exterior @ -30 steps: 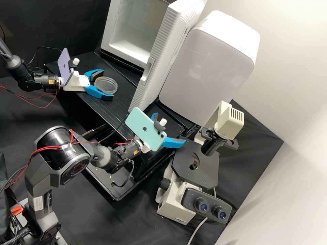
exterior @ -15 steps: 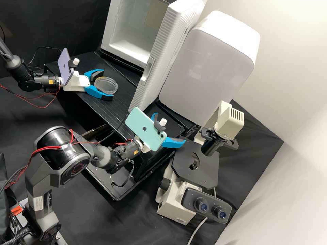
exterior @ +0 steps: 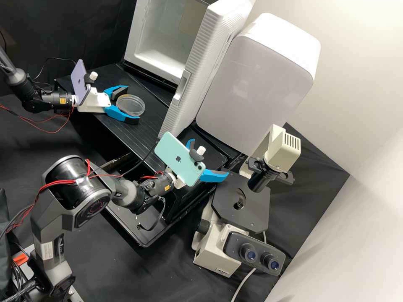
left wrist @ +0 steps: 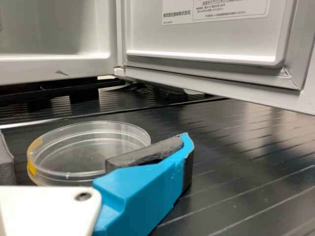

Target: Place the petri dish in the incubator

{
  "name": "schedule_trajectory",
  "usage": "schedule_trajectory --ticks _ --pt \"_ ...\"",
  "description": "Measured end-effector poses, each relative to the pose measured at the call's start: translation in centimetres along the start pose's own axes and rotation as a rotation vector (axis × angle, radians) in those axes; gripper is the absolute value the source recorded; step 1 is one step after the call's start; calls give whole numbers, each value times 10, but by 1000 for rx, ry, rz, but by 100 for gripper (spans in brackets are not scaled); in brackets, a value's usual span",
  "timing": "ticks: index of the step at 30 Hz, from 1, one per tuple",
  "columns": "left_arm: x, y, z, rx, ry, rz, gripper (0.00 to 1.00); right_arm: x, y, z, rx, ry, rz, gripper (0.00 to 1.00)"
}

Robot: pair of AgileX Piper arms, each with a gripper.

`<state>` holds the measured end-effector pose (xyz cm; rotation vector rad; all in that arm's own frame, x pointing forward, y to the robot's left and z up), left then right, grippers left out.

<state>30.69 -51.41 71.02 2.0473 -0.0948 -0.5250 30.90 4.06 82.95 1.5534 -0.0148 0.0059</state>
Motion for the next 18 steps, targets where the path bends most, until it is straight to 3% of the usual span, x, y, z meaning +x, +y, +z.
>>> schedule_trajectory --ticks 18 --pt "-1 -1 2 -2 -24 -6 0 0 0 0 0 0 0 100"
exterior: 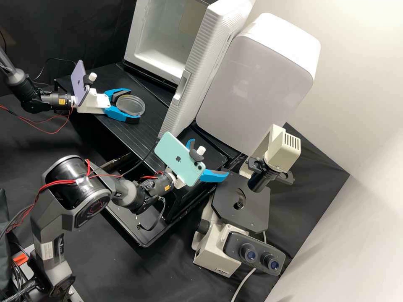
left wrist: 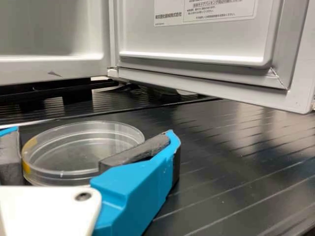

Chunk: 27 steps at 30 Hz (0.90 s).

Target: Place the petri dish in the incubator

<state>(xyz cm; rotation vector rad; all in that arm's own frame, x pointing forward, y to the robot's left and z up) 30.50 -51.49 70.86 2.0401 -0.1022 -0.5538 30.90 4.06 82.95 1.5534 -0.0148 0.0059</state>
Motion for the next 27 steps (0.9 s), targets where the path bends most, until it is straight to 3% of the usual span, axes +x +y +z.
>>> schedule_trajectory --ticks 27 --pt "-3 3 1 2 -3 6 0 0 0 0 0 0 0 100"
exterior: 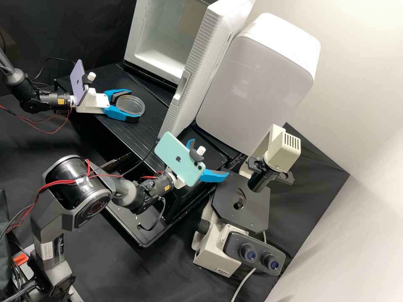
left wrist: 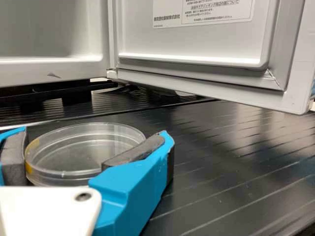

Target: Place the petri dish in the incubator

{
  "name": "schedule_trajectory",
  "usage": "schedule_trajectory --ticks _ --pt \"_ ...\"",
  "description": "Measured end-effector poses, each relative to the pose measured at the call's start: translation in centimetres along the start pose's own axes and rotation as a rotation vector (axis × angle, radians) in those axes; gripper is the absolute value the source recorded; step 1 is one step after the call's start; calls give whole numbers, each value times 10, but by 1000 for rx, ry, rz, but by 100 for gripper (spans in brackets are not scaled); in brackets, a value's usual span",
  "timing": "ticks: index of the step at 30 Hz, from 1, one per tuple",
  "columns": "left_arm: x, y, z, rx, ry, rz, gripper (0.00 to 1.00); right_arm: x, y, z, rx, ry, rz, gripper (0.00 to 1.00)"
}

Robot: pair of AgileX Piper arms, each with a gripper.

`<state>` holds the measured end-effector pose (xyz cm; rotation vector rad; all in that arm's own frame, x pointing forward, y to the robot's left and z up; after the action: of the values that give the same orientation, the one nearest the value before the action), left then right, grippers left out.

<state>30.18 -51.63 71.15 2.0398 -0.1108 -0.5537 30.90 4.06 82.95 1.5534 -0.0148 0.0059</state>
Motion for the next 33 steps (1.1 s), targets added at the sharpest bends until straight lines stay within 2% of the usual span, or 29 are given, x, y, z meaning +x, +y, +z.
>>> schedule_trajectory --ticks 5,10,19,30,33 --pt "-7 6 2 3 10 -21 0 0 0 0 0 0 0 100" --pt "-11 18 -1 21 36 -28 0 0 0 0 0 0 0 100" --pt "-21 45 3 35 33 45 0 0 0 0 0 0 0 100" --pt "-23 63 10 43 19 95 0 0 0 0 0 0 0 100" --pt "-23 63 12 43 11 94 0 0 0 0 0 0 0 100"
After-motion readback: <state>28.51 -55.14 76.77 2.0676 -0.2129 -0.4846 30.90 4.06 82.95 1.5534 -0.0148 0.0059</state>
